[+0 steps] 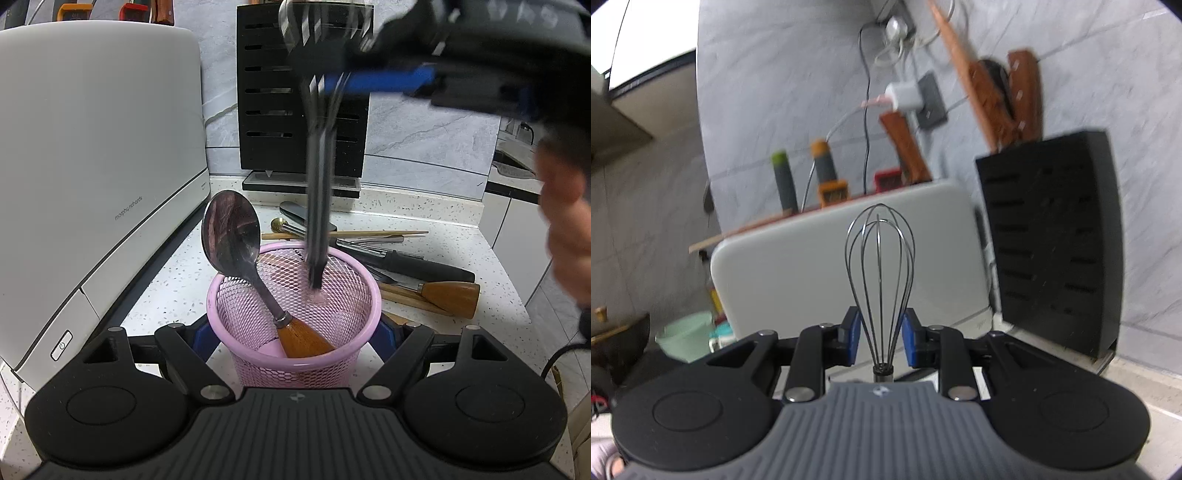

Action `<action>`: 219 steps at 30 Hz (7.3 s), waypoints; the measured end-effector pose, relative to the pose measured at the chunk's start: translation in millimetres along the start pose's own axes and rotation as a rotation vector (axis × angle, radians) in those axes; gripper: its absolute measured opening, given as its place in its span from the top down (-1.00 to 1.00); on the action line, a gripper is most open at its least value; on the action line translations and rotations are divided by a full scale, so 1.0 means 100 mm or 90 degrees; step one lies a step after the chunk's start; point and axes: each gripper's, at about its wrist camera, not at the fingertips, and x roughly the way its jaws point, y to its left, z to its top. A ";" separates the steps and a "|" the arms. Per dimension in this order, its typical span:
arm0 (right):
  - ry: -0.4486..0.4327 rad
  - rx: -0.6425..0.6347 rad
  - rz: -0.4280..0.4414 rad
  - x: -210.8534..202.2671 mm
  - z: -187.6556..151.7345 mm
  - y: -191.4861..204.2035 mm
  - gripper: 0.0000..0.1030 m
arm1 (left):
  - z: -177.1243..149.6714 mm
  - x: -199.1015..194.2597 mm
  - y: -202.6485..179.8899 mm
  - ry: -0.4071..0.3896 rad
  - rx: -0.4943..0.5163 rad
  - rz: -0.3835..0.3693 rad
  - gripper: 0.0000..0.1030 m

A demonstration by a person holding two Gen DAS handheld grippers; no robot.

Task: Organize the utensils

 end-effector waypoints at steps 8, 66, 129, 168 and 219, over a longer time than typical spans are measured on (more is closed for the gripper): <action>0.057 -0.047 -0.012 0.23 -0.22 -0.01 0.57 | 0.00 0.00 0.00 0.000 0.000 -0.001 -0.81; 0.303 -0.036 -0.177 0.08 -0.20 -0.48 0.30 | 0.00 -0.01 -0.02 -0.003 0.001 0.000 -0.81; 0.371 0.005 -0.180 0.11 -0.46 -0.68 1.00 | 0.00 -0.01 -0.03 -0.002 0.000 0.000 -0.81; 0.131 -0.012 -0.087 -0.23 0.12 -0.07 1.00 | 0.00 -0.01 -0.05 -0.003 0.001 -0.003 -0.81; 0.462 0.010 -0.098 0.62 -0.61 -0.21 0.15 | -0.11 -0.16 0.31 -0.007 -0.042 0.047 -0.80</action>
